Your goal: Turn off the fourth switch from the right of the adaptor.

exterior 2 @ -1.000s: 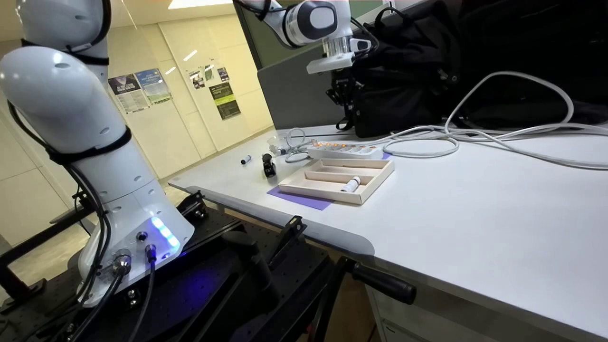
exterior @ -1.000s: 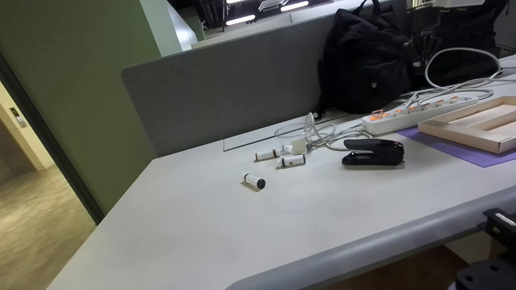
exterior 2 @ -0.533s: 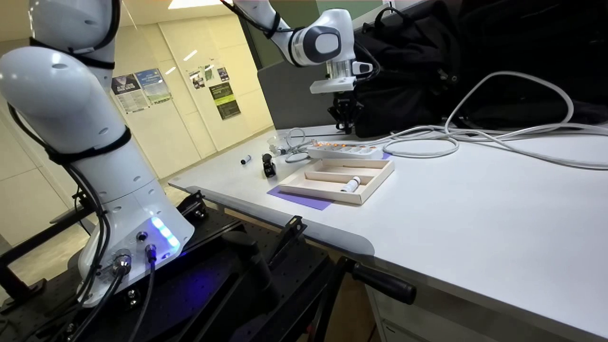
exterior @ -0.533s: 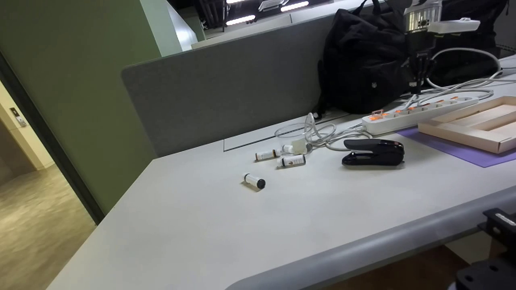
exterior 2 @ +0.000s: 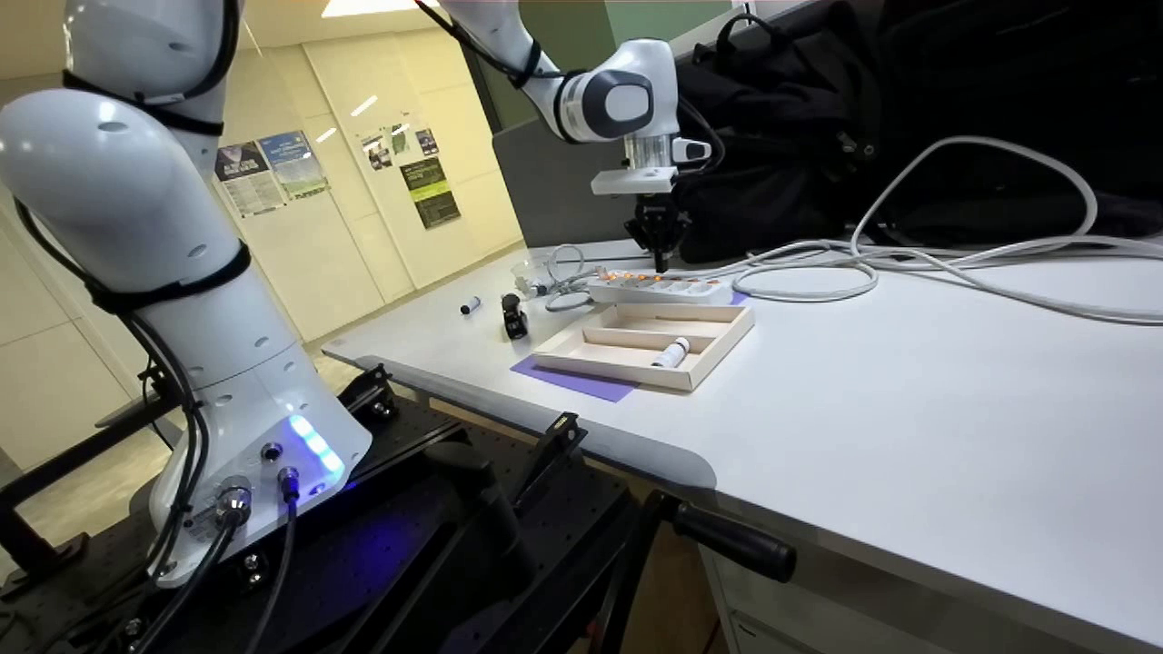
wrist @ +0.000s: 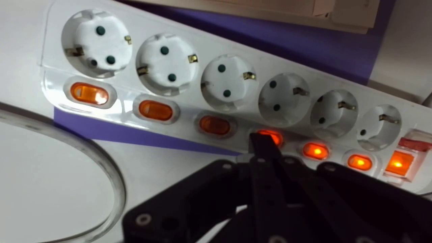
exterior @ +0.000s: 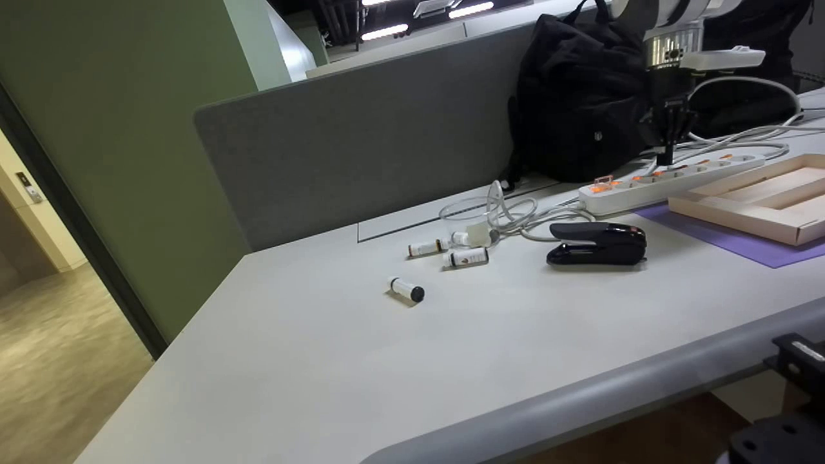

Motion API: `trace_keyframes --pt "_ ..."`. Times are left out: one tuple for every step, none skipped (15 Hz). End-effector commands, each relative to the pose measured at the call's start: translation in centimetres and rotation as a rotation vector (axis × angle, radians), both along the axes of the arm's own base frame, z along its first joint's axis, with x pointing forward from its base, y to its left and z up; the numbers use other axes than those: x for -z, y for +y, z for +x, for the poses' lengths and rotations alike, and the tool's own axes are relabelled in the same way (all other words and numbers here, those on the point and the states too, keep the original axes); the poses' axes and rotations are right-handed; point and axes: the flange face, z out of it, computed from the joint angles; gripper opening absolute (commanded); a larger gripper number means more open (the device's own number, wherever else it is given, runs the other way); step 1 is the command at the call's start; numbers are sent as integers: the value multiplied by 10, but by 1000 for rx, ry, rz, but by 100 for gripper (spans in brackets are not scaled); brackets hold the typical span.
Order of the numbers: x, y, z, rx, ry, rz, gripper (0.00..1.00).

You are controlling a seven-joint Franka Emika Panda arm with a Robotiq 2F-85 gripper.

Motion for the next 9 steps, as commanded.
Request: trace_keyframes --pt "2 2 6 40 -15 6 0" --pt "4 4 7 40 -19 5 0" --pt "6 5 7 38 -21 4 0" --pt "8 7 7 36 -26 4 0" --pt "9 10 8 34 -21 7 0" --pt "11 12 9 32 -23 7 0" --pt "11 13 10 30 -27 3 0" --pt "12 14 9 29 -23 3 0" --pt "13 15 9 26 -23 -3 0"
